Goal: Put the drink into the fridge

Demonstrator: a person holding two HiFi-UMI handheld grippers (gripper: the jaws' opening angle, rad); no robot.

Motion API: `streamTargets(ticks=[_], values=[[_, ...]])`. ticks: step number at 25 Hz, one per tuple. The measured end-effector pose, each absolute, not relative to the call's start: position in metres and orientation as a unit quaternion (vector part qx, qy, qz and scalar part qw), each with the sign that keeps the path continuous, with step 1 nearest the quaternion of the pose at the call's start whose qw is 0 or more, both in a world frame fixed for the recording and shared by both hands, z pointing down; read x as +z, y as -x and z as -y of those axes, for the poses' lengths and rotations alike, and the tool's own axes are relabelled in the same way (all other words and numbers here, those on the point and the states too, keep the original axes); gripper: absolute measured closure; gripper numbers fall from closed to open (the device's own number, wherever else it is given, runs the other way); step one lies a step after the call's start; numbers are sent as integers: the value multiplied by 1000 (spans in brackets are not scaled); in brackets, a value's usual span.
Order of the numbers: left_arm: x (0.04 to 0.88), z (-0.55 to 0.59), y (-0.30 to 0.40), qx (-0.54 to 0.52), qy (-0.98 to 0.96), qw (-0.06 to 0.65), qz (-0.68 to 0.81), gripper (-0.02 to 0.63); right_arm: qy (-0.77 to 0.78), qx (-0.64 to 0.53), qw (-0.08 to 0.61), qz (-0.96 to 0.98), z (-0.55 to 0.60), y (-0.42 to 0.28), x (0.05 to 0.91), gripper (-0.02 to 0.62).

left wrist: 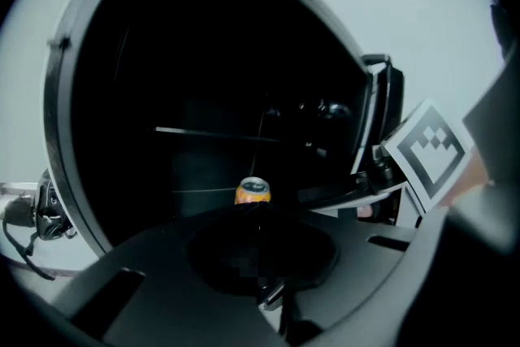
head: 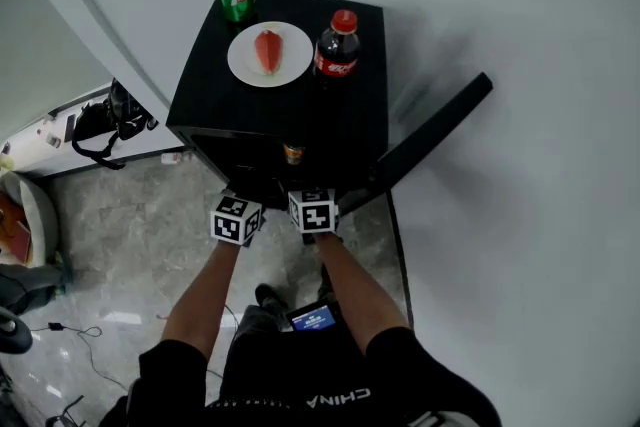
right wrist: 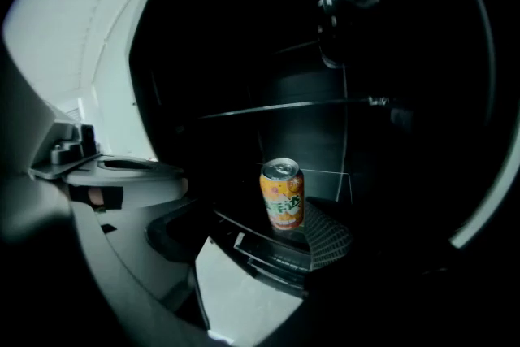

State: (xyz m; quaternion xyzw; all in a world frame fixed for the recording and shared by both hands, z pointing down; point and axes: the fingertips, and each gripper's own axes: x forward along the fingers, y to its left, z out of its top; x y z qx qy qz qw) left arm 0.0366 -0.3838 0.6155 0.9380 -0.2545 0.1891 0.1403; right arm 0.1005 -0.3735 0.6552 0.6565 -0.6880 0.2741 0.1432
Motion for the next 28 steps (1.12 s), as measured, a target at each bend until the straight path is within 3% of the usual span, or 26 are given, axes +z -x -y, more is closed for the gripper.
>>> streamTargets(ticks=[5,11,21,28], values=[[586,354,-35,174,-945,147,237,595,-614,269,164,724,347,-87,621,336],[563,317,-36,148,-954,153,208,595,-601,242,172,742,327,-84,593,545],[567,294,-18,137,-949,182,218,595,-562,252,148,774,318,-78,577,571],[571,282,-30,140,-945,189,229,595,-530,247,169,793,302,-74,587,571]])
